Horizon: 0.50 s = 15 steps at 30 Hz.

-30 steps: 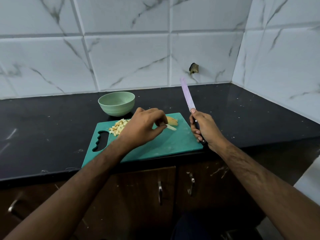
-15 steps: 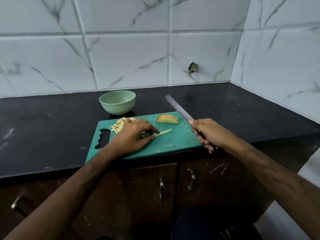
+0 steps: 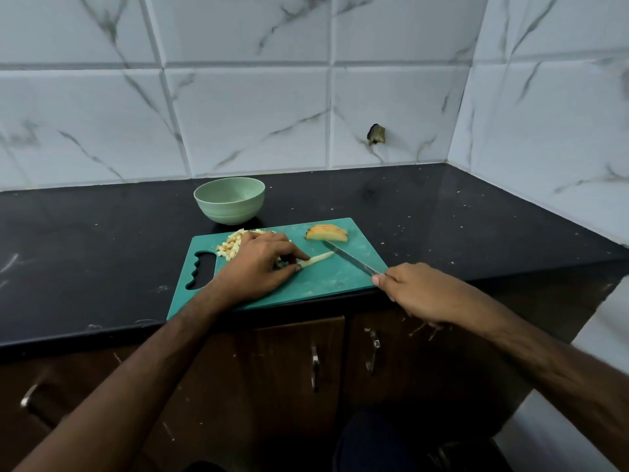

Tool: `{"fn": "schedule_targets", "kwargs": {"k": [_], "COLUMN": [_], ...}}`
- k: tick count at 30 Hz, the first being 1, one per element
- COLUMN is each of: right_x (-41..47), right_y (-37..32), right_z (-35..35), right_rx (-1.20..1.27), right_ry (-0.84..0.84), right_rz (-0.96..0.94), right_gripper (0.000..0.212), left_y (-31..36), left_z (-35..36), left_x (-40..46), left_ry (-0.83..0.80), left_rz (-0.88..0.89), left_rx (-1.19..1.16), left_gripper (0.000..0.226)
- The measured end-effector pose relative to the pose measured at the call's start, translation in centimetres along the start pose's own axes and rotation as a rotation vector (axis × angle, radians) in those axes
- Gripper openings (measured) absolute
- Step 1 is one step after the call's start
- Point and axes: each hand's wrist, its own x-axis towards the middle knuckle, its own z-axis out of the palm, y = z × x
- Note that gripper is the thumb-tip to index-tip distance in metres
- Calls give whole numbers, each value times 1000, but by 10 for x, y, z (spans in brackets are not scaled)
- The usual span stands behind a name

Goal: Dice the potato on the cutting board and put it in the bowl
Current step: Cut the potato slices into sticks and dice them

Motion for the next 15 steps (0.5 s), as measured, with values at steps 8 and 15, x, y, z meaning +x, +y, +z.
{"fn": "schedule_targets", "kwargs": {"k": [8, 15], "right_x": [4, 2], "right_y": [-2, -7], "right_z": [1, 8], "right_rx": [71, 79], "right_ry": [5, 24], "right_rz": [25, 10], "right_gripper": [46, 48], "left_y": [1, 1], "left_z": [0, 0], "left_x": [0, 0], "left_ry": [8, -3], "left_rz": [-2, -12], "left_rx": [4, 9], "left_gripper": [16, 16]}}
